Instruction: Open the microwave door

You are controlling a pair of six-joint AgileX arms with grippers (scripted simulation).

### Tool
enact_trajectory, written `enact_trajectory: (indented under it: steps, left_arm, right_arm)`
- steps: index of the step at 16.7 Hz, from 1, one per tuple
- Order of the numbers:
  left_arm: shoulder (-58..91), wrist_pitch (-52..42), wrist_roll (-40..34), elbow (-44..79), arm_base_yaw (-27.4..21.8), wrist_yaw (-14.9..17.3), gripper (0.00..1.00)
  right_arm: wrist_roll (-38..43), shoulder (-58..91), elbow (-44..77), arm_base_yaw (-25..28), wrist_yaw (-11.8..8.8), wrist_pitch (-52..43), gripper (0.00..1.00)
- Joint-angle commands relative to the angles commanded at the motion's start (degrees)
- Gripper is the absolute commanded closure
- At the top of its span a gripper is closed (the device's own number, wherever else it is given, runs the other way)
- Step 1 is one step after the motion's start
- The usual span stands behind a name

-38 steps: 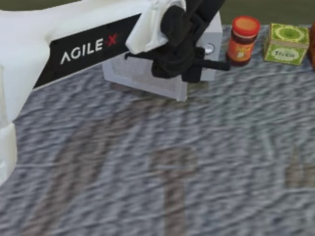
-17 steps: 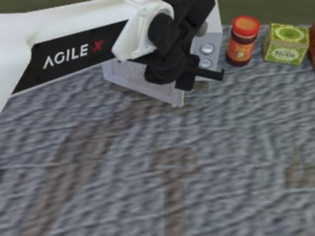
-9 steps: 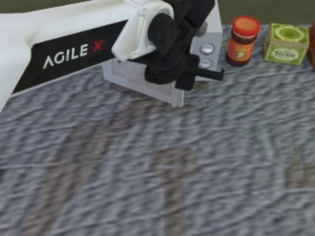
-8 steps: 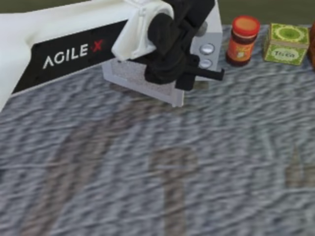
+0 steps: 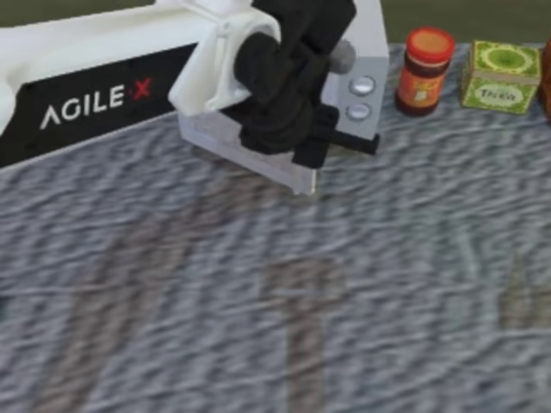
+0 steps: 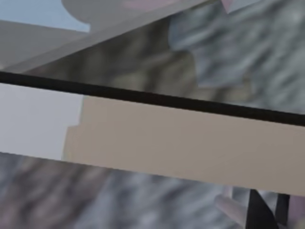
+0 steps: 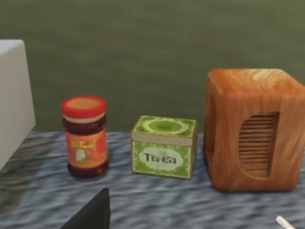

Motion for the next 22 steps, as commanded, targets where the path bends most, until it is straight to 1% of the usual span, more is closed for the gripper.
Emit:
enact_trajectory:
  steps: [2,22]
  left_arm:
    - [-0.94,0.63,1.23,-1.37,0.27,0.91,1.00]
    - [-0.97,0.65,1.26,-1.40,0.28,0.93,1.00]
  right_arm:
    - [0.00,0.00,0.00,0.00,0.00,0.00,0.00]
    - [0.00,0.00,0.00,0.00,0.00,0.00,0.00]
